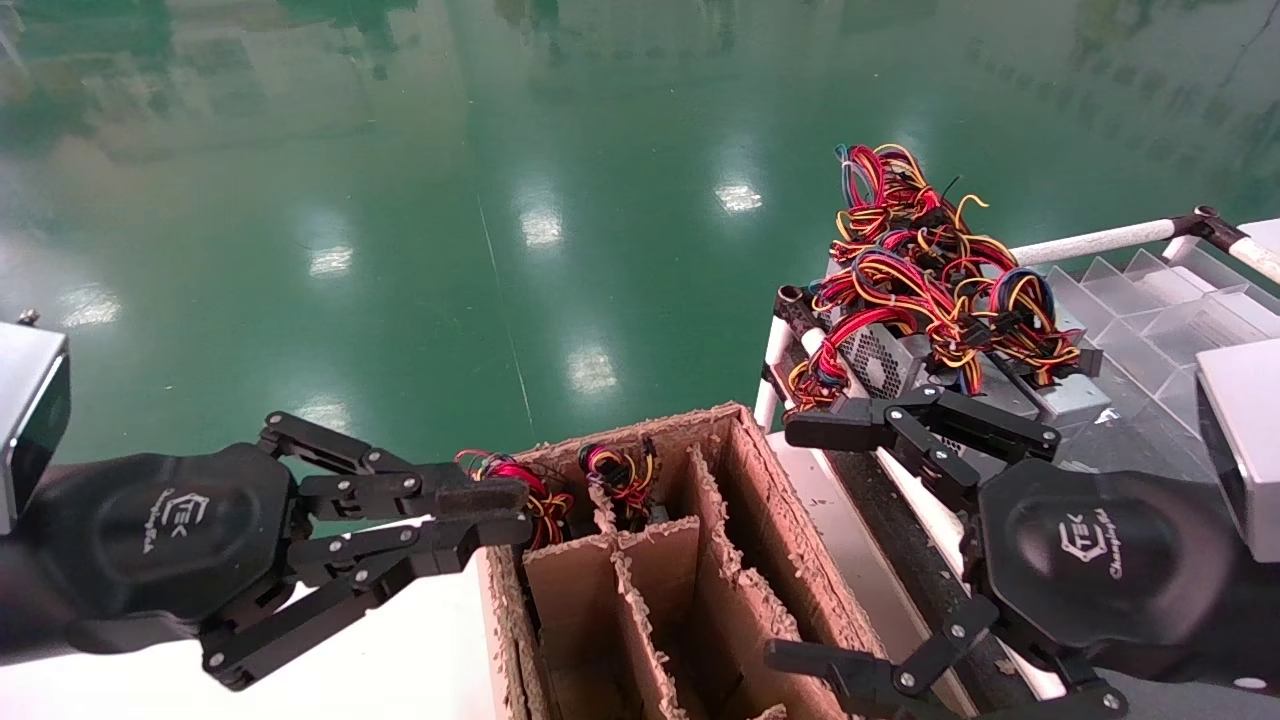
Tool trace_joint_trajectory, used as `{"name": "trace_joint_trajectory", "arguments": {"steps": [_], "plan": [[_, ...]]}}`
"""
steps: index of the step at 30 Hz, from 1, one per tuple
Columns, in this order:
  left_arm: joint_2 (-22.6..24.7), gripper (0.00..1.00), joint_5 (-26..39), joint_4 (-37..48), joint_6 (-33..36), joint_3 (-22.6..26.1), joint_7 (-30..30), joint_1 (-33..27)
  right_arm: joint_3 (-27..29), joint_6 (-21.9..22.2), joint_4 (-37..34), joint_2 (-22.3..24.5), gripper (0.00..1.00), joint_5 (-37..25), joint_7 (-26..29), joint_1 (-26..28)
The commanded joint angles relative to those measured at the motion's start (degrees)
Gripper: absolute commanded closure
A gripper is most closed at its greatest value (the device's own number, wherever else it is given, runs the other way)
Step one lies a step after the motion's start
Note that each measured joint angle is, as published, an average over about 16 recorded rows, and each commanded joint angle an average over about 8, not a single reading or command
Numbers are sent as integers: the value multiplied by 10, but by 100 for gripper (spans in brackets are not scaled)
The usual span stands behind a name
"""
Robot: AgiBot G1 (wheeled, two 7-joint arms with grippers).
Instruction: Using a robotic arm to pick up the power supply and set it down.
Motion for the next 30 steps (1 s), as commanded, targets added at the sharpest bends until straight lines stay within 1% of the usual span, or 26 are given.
{"name": "trace_joint_trajectory", "arguments": {"steps": [1,8,9,16,22,25,30], "plan": [[0,90,0,0,0,0,0,0,0,0,0,0,0,0,0,0],[0,3,0,0,0,0,0,0,0,0,1,0,0,0,0,0],[0,0,0,0,0,0,0,0,0,0,1,0,0,0,0,0],[0,0,0,0,0,0,0,0,-3,5,-6,0,0,-8,3,3],[0,0,0,0,0,0,0,0,-17,27,-30,-12,0,-44,12,24],[0,0,0,0,0,0,0,0,-31,39,-53,-32,0,-68,19,43],[0,0,0,0,0,0,0,0,-67,42,-116,-88,0,-113,29,93]]}}
